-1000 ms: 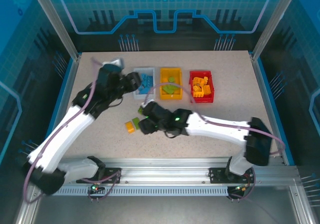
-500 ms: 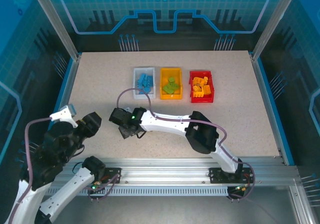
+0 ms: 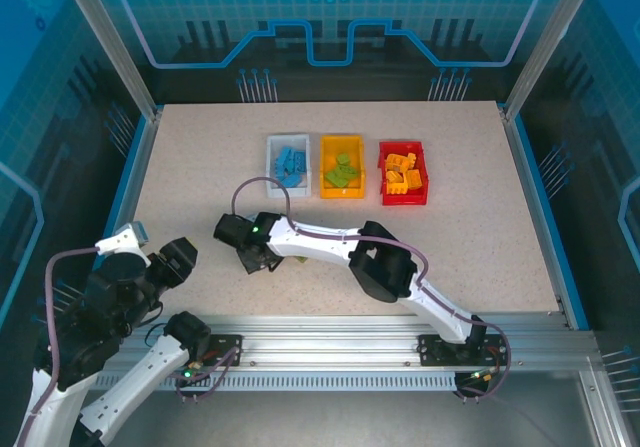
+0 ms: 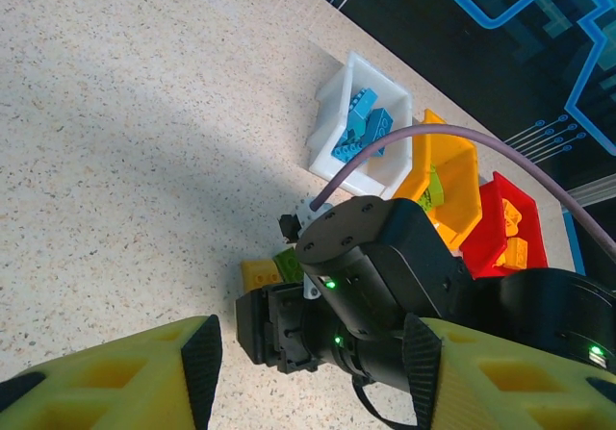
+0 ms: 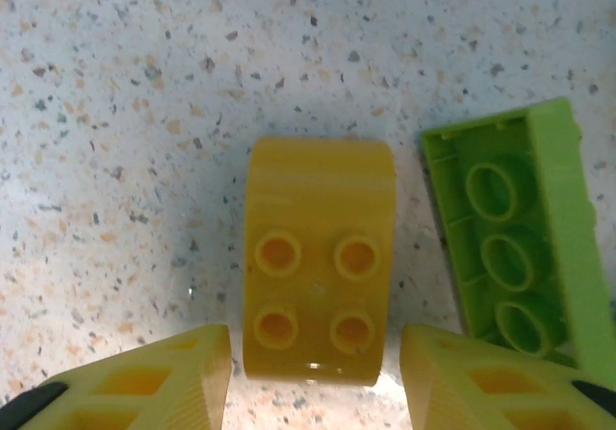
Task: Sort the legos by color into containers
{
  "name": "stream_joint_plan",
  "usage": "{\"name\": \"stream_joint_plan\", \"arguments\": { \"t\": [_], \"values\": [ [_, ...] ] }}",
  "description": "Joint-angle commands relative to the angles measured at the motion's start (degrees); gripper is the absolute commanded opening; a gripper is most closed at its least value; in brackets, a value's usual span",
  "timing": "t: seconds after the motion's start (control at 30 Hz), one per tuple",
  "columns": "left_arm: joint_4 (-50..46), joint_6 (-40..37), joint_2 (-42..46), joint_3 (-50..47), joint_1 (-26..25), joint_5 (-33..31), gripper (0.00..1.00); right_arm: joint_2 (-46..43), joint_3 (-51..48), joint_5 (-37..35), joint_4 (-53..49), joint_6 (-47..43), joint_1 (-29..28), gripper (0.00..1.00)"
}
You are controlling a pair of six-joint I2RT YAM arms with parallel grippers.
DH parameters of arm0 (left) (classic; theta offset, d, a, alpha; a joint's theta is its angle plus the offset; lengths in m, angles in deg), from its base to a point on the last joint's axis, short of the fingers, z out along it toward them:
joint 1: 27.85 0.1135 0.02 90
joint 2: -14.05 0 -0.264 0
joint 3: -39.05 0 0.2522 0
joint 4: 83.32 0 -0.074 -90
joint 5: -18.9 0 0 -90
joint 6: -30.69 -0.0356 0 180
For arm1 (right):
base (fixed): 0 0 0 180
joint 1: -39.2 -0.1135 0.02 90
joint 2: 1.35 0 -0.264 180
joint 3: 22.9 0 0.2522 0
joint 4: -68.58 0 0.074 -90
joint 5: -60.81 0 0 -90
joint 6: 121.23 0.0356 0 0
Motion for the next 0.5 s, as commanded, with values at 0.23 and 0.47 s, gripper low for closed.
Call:
{"name": "stream_joint_plan", "arguments": {
  "t": [0.23, 0.47],
  "values": [
    [0.7, 1.1, -0.6, -1.6, 0.3, 0.8, 0.55, 4.6, 5.7, 0.6, -3.2, 0.0, 0.7, 0.38],
    [1.8, 0.9, -1.2, -2.3, 0.4, 1.7, 0.55, 0.3, 3.7, -2.0, -1.7, -1.5, -0.3, 0.26]
  ]
}}
